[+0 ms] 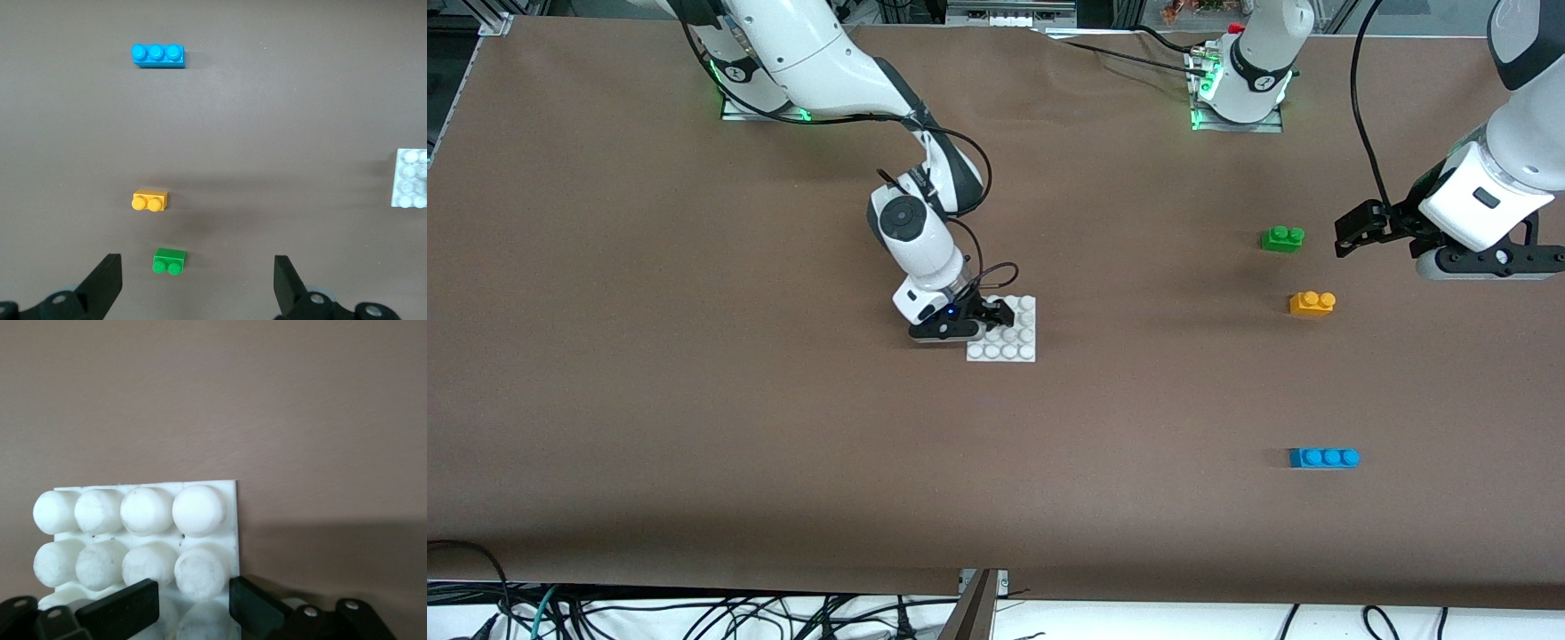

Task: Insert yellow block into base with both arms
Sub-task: 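Slide the white base plate with the right gripper toward the table middle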

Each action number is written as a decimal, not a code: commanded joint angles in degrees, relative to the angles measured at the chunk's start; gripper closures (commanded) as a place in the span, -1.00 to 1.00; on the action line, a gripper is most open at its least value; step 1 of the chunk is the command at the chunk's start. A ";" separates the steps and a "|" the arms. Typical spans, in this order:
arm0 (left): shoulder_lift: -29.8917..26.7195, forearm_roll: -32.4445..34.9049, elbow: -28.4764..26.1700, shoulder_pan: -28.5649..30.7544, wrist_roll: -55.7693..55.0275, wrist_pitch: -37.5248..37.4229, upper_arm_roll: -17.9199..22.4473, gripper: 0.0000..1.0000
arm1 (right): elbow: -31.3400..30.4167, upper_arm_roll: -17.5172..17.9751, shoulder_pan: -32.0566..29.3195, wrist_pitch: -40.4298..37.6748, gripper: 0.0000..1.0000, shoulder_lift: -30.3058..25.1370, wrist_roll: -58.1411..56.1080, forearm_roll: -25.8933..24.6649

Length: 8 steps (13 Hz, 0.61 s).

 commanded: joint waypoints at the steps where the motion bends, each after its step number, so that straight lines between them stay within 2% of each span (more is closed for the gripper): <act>1: -0.49 -0.70 0.29 0.42 -0.09 -0.91 -0.22 -1.00 | 4.62 -2.90 4.99 -0.07 -0.06 3.71 3.93 0.79; 5: -0.49 -0.70 0.29 0.42 -0.09 -0.91 -0.22 -1.00 | 9.72 -6.16 10.98 -0.07 -0.07 7.32 10.18 0.96; 8: -0.49 -0.70 0.29 0.42 -0.09 -0.91 -0.22 -1.00 | 9.73 -6.52 10.82 -0.25 -0.07 6.98 10.01 0.96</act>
